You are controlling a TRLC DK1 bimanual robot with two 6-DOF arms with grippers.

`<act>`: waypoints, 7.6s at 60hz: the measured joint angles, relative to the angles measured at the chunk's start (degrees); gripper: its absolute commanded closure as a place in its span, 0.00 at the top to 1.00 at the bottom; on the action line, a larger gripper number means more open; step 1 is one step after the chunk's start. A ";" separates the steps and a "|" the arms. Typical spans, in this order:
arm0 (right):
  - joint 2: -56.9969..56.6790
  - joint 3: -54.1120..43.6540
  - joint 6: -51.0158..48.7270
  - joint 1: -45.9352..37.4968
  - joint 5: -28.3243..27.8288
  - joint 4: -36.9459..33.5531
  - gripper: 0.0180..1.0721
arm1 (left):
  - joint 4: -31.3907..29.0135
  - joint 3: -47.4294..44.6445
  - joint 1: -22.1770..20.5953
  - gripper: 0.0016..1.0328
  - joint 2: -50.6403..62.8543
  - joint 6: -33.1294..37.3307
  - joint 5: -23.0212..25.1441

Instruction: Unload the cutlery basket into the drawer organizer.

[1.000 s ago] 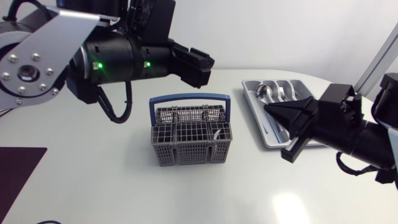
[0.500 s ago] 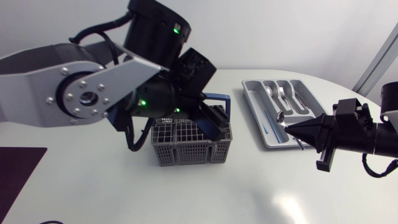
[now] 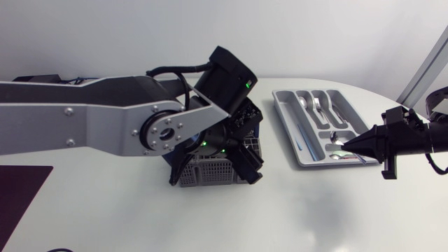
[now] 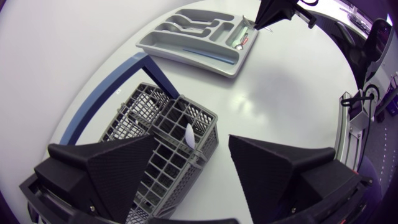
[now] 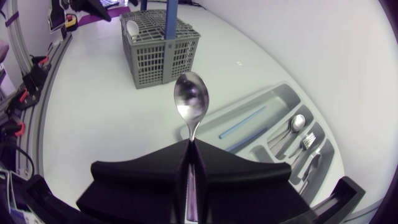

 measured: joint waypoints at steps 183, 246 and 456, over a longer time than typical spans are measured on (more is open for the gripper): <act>-12.83 -12.57 -7.15 -2.82 3.06 8.92 0.96 | 1.14 4.52 -4.46 0.04 9.79 -1.31 -17.05; -29.57 -15.19 12.90 6.71 -5.14 2.67 0.95 | -2.47 4.50 -5.35 0.04 -5.18 -0.83 -15.93; -27.15 -20.44 65.02 52.94 25.86 45.79 0.09 | 4.17 5.16 4.68 0.96 -3.72 -13.35 7.28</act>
